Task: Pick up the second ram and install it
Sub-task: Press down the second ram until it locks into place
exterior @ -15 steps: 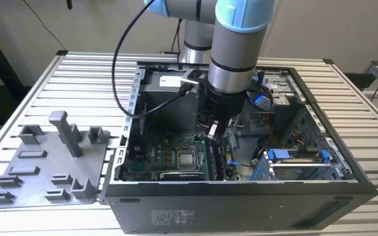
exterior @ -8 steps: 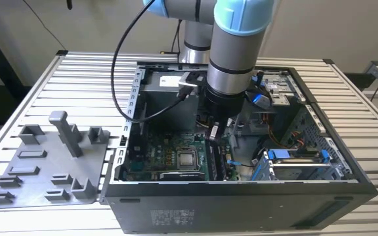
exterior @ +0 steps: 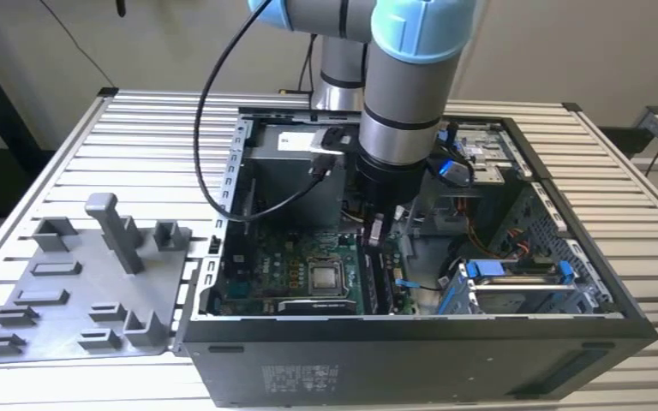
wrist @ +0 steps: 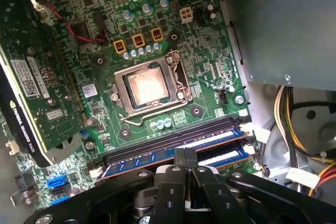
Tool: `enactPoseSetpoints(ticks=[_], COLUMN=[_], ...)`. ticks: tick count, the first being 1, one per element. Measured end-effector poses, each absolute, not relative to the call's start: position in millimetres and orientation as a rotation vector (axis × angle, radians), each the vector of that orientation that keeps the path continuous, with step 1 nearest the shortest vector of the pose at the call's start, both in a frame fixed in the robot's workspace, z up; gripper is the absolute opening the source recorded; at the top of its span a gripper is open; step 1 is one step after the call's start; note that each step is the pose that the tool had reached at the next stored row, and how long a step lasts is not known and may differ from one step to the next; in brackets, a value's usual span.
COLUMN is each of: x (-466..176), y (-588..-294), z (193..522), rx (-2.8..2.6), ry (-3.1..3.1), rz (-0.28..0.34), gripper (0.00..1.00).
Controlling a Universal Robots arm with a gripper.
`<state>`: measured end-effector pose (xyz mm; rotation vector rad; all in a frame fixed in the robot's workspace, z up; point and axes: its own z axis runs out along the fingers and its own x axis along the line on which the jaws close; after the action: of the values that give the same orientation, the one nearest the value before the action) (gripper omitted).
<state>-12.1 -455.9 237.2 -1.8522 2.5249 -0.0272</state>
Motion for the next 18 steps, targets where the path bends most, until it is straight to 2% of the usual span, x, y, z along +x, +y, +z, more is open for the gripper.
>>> enactPoseSetpoints(ticks=[18], x=[-12.9], y=[-456.0], z=[236.4], rx=[-2.087], ry=[2.328], rz=[-0.029], gripper=[0.11])
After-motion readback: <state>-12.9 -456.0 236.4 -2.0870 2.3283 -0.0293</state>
